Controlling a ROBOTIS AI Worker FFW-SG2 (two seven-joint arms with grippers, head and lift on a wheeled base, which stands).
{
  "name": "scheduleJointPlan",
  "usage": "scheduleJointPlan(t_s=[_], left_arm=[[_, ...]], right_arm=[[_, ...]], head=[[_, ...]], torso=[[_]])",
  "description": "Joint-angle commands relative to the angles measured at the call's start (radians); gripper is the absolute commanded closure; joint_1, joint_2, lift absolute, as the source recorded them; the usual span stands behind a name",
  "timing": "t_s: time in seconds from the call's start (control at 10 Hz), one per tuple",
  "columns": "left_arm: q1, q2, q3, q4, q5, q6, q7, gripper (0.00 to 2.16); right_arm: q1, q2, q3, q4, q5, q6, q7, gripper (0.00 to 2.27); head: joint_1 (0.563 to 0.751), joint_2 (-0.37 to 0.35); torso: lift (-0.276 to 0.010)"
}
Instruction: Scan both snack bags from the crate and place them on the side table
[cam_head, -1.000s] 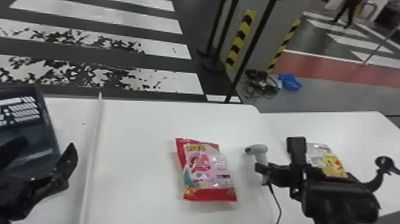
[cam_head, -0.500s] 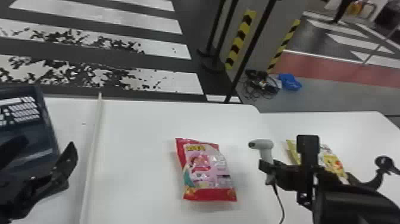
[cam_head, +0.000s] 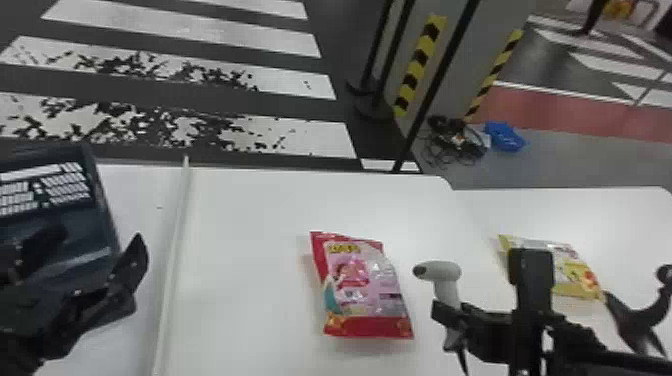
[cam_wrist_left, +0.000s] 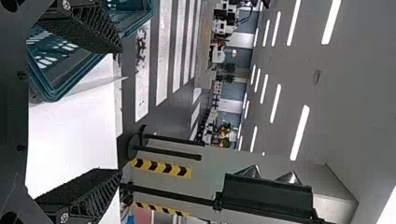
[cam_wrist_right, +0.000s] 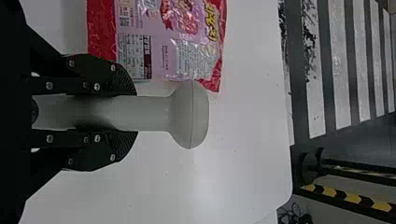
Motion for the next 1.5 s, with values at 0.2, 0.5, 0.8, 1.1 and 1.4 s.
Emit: scheduleJointPlan(t_s=[0.2,0.5,0.8,1.1,1.4], left_arm=[[0.012,0.001,0.003,-0.009,-0.001,0.006,0.013,0.08],[0.016,-0.005,0.003,-0.009,-0.001,0.006,0.013,0.08],[0.018,-0.003,0.001,-0.007,-0.001,0.006,0.013,0.08],[0.021,0.003,0.005,-0.007,-0.001,0.006,0.013,0.08],[0.019,0.003,0.001,-0.007,-0.001,0.006,0.013,0.08]], right_arm=[[0.066,0.031,0.119,-0.148,0.028,0.187,-0.028,2.26],[0.069,0.031,0.311,-0.192,0.187,0.248,-0.085,2.26],[0.055,0.031,0.469,-0.203,0.313,0.266,-0.120,2.26],[0.035,0.031,0.538,-0.198,0.360,0.266,-0.134,2.26],[0.015,0.031,0.555,-0.172,0.368,0.257,-0.146,2.26]], head=[[0.695,-0.238],[0.695,-0.175],[0.695,-0.138],[0.695,-0.094],[0.695,-0.078]], torso=[[-0.095],[-0.095],[-0.095],[-0.095],[-0.095]])
